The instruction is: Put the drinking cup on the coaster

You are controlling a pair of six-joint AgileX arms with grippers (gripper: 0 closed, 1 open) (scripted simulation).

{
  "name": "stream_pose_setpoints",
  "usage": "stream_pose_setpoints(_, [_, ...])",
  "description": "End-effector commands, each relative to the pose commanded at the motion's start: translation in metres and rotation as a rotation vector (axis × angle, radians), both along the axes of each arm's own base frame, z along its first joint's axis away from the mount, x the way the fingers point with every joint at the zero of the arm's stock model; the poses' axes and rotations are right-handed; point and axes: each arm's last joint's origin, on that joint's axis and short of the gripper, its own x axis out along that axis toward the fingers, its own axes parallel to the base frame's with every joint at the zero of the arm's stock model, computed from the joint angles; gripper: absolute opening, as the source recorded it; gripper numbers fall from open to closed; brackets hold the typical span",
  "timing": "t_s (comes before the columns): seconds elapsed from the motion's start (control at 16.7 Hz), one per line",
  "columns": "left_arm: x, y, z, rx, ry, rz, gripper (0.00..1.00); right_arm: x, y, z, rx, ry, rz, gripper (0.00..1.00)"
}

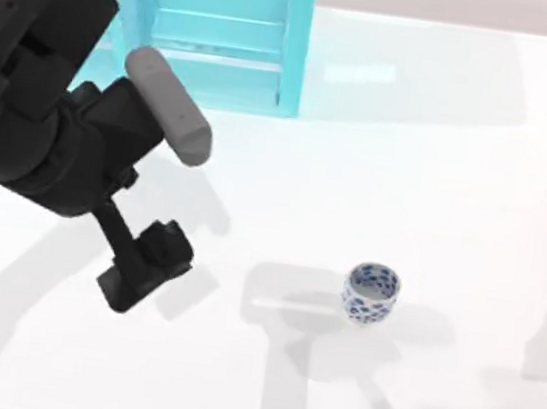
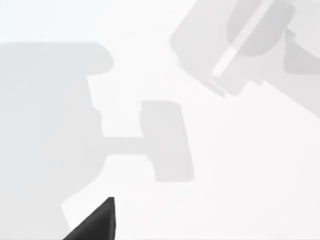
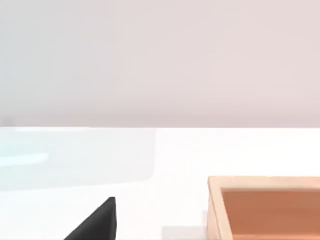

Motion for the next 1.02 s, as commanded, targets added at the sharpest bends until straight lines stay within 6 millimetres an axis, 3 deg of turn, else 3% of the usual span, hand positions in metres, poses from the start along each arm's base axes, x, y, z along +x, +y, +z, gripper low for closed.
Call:
stream_pose_setpoints(0.3, [0.054, -0.088, -0.007, 0.166, 0.252, -0.288, 1.0, 0.0, 0.0, 0.0, 0.0, 0.0, 0.0, 1.0])
stream_pose_setpoints(0.6, [0.086, -0.165, -0.026, 0.304, 0.307, -0.485, 1.0, 0.0, 0.0, 0.0, 0.0, 0.0, 0.0, 1.0])
stream_pose_setpoints(0.84, [0.099, -0.204, -0.029, 0.374, 0.219, -0.573, 1.0, 0.0, 0.0, 0.0, 0.0, 0.0, 0.0, 1.0])
stream_pose_setpoints(1.02, [0.103, -0.219, -0.028, 0.405, 0.151, -0.603, 1.0, 0.0, 0.0, 0.0, 0.0, 0.0, 0.0, 1.0])
